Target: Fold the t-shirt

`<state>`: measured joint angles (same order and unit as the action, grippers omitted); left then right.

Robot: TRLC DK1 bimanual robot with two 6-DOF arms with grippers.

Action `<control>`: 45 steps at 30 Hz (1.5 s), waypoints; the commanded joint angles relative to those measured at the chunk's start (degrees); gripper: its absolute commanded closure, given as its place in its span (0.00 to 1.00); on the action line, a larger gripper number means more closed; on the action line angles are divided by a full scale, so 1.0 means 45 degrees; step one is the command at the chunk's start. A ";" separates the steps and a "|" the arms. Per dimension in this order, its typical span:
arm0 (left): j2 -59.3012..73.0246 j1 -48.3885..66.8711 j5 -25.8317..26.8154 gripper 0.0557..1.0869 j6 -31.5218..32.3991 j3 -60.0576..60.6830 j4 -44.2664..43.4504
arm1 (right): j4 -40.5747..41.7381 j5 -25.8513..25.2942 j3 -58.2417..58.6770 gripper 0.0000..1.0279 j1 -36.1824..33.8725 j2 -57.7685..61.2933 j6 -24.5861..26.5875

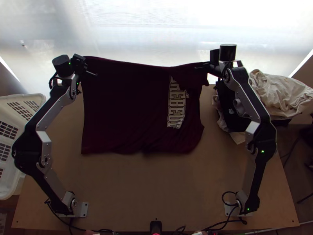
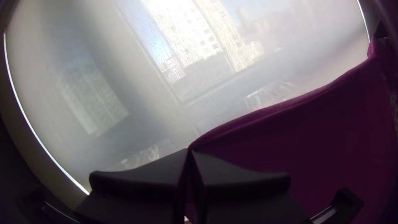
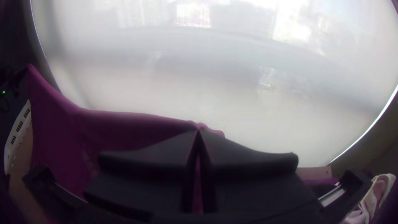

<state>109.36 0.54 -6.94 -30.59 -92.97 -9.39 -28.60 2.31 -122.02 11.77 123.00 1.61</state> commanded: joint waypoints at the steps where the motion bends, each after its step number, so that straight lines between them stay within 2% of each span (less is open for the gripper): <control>1: 0.1557 0.0018 -0.0528 0.90 -0.0410 -0.0786 -0.0004 | -0.0637 -0.0630 -0.1362 0.97 0.0216 0.1710 0.0268; 12: 0.2436 -0.0236 -0.0626 0.90 -0.0859 0.1089 0.0035 | -0.1320 -0.0708 -0.0170 0.97 0.0490 0.2530 0.0639; 20: 0.0658 -0.0334 -0.0587 0.90 -0.1132 0.3101 0.0094 | -0.3137 -0.0688 0.0337 0.97 0.0451 0.1768 0.0581; 25: -0.0806 0.0096 -0.0489 0.90 -0.1894 0.5132 0.0172 | -0.4191 -0.0649 0.1021 0.97 0.0529 0.0850 0.0483; 28: -0.1529 0.0369 -0.0450 0.90 -0.1894 0.6109 0.0465 | -0.4269 -0.0610 0.2193 0.97 0.0705 -0.0009 0.0483; 32: -0.1724 0.0565 -0.0118 0.90 -0.1660 0.6714 0.2242 | -0.4269 -0.0532 0.4048 0.97 0.1056 -0.0790 0.0483; 35: -0.1568 0.0584 -0.0098 0.90 -0.1718 0.7105 0.2340 | -0.4250 -0.0512 0.5005 0.97 0.1310 -0.0790 0.0581; 41: -0.0572 -0.0002 -0.0098 0.90 -0.1816 0.6402 0.2633 | -0.3859 -0.0454 0.5298 0.97 0.1486 -0.0107 0.0502; 42: -0.0357 -0.0119 -0.0098 0.89 -0.1816 0.6226 0.2711 | -0.3879 -0.0454 0.5279 0.92 0.1486 -0.0009 0.0502; 43: -0.0240 -0.0236 -0.0098 0.83 -0.1796 0.6050 0.2926 | -0.3898 -0.0454 0.5298 0.85 0.1466 0.0049 0.0463; 44: -0.0123 -0.0295 -0.0118 0.66 -0.1796 0.5855 0.3219 | -0.3977 -0.0454 0.5318 0.75 0.1427 0.0069 0.0307; 45: -0.0084 -0.0334 -0.0138 0.40 -0.1796 0.5757 0.3531 | -0.4094 -0.0454 0.5337 0.62 0.1369 0.0069 0.0170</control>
<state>106.02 0.99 -7.53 -38.61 -64.53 2.02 -46.35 0.03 -100.09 17.76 122.04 3.88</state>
